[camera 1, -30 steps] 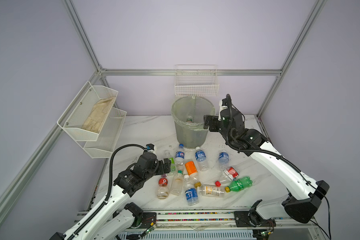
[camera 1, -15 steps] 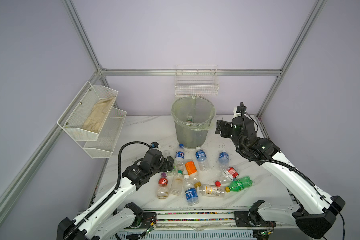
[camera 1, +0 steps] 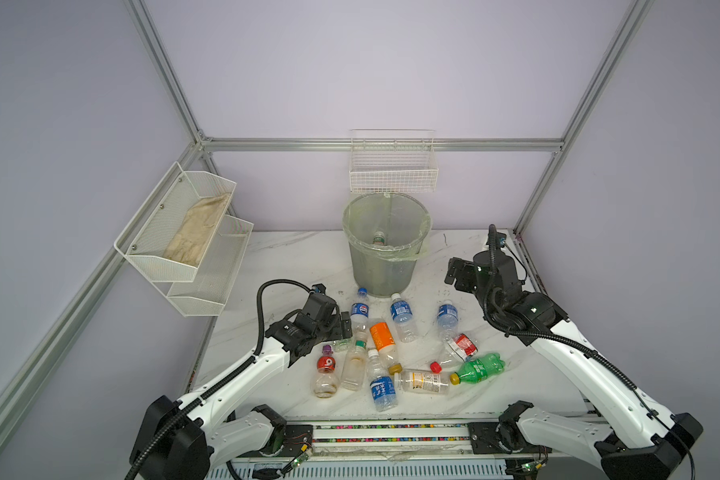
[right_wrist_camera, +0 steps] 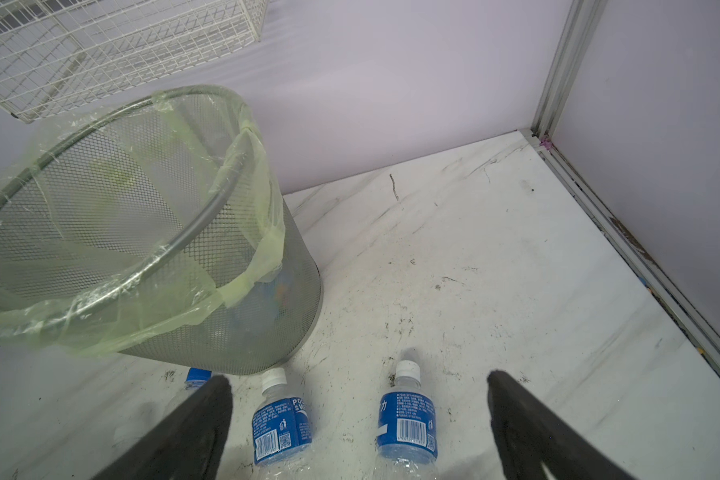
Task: Throw the plastic bottles in the bin
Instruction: 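Lower the left gripper onto the green-label soda water bottle and close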
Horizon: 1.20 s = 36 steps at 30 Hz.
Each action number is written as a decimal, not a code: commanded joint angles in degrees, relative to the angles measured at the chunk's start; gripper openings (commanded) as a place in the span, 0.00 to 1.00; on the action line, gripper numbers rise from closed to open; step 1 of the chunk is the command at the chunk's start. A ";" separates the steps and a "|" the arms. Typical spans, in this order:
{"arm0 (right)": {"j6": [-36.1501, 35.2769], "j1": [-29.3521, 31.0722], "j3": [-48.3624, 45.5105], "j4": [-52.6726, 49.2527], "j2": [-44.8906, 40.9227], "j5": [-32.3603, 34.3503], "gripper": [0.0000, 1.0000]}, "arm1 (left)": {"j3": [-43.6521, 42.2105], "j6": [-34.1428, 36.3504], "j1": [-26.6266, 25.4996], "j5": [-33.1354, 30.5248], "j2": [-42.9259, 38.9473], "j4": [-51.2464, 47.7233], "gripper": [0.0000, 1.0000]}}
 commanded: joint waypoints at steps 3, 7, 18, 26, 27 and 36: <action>1.41 -0.74 -0.87 -1.29 -0.61 -0.09 0.97 | 1.54 -0.64 -0.27 -1.60 4.03 2.13 0.93; 1.35 -1.00 -1.07 -1.29 -0.51 -0.39 0.97 | 2.17 -0.88 -0.25 -1.42 7.09 2.85 0.91; 1.32 -1.52 -2.20 -1.39 -1.20 -0.93 0.97 | 3.09 -0.81 -0.27 -0.40 12.72 5.29 0.88; 1.51 -1.62 -2.71 -1.46 -1.78 -1.28 0.97 | 3.25 -0.72 -0.25 -0.37 14.73 6.17 0.85; 1.51 -1.62 -2.81 -1.46 -1.79 -1.36 0.97 | 3.34 -0.72 -0.25 -0.32 17.00 6.31 0.84; 1.77 -1.64 -3.74 -1.46 -1.95 -1.63 0.97 | 3.50 -0.89 -0.26 -0.39 20.38 7.15 0.72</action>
